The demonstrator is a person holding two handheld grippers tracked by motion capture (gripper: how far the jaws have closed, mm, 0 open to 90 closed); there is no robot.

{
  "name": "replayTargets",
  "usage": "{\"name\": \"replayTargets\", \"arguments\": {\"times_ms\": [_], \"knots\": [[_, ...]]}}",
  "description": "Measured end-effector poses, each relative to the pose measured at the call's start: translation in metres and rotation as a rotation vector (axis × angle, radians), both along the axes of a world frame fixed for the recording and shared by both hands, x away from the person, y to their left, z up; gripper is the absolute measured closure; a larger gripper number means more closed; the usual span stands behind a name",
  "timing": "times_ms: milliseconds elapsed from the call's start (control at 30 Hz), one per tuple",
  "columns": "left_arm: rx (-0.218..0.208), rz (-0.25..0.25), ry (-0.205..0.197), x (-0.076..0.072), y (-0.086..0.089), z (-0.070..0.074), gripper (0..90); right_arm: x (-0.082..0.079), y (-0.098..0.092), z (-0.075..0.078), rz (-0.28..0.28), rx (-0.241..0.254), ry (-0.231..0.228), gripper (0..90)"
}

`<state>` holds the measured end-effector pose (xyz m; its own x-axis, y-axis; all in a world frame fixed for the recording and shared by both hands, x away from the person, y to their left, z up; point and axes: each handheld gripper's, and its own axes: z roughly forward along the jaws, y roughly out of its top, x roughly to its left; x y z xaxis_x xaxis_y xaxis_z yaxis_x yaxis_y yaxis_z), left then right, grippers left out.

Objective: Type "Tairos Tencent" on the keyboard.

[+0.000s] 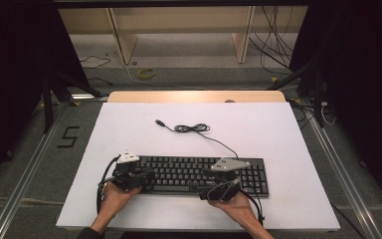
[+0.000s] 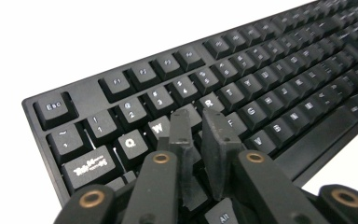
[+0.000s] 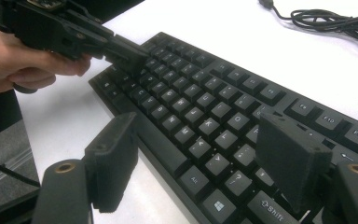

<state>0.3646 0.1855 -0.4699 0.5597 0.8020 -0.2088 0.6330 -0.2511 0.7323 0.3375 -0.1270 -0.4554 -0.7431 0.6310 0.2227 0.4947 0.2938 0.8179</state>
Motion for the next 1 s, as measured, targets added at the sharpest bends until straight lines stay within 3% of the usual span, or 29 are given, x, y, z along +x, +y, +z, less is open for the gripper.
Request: {"name": "replayTargets", "arguments": {"times_ms": [333, 633, 733, 1000], "knots": [[-0.068, -0.034, -0.034, -0.007, 0.003, 0.010, 60.0, 0.000, 0.002, -0.001, 0.003, -0.003, 0.002, 30.8], [-0.125, -0.024, -0.066, -0.015, 0.007, 0.016, 38.9, -0.002, 0.006, -0.001, 0.015, -0.006, -0.001, 33.2], [-0.151, -0.016, -0.076, -0.018, 0.011, 0.017, 35.4, -0.002, 0.008, -0.001, 0.018, -0.006, -0.001, 36.9], [-0.188, -0.008, -0.108, -0.024, 0.017, 0.019, 32.2, -0.002, 0.014, -0.002, 0.046, -0.016, 0.001, 59.6]]}}
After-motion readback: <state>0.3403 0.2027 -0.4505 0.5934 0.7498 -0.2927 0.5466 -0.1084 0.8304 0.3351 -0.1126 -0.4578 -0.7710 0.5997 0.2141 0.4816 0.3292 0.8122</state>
